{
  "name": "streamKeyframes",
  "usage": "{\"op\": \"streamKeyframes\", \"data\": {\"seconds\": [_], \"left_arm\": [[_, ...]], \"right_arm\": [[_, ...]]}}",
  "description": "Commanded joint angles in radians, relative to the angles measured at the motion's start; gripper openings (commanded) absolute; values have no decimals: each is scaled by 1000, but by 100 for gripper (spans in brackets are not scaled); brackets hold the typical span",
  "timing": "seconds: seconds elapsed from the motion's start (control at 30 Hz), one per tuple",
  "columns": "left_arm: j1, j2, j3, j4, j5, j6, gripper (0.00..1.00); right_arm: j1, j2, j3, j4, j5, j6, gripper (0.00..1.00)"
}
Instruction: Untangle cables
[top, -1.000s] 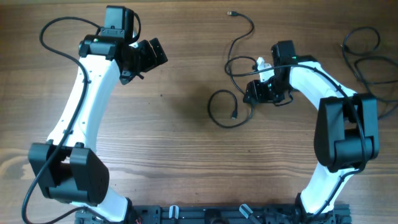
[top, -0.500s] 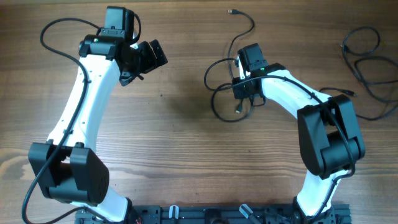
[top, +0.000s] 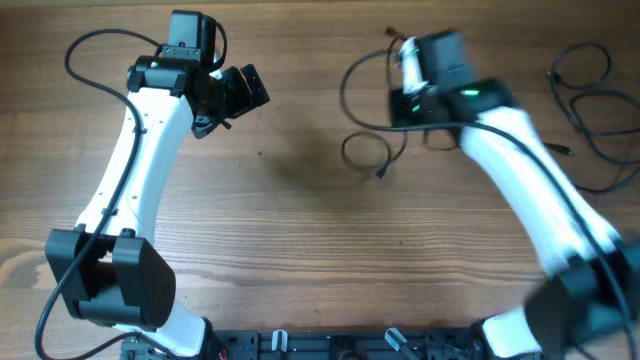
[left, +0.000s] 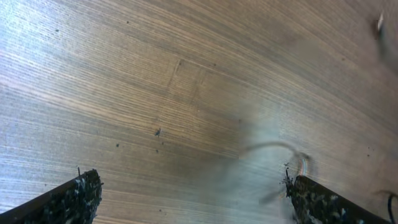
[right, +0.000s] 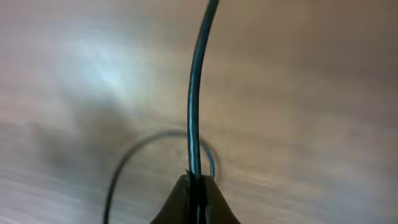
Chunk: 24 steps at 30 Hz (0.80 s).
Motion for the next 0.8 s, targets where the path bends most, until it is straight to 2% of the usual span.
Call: {"op": "streamKeyframes", "data": {"seconds": [0.0,0.17,0.3,0.37,0.57,0.63,0.77], "left_arm": [[-2,11,-4,0,-9,16,100],[-2,11,-4,0,-9,16,100],[-2,11,-4,0,-9,16,100],[-2,11,-4,0,-9,16,100],[-2,11,-4,0,-9,16,100],[-2,11,-4,0,-9,16,100],[-2,11,-4,0,-9,16,100]], "right_arm": [[-95,-183,108,-36,16,58,4],[-402,-331,297,-52,18,100,4],[-646,-319,344,-70,19,107,4],[-780,-259,343,-102,44,151,4],[-908,-22,343,-183,56,272,4],[-941,29,343,-256,113,352,4],[-1038,80,342,-317,124,384,4]]}}
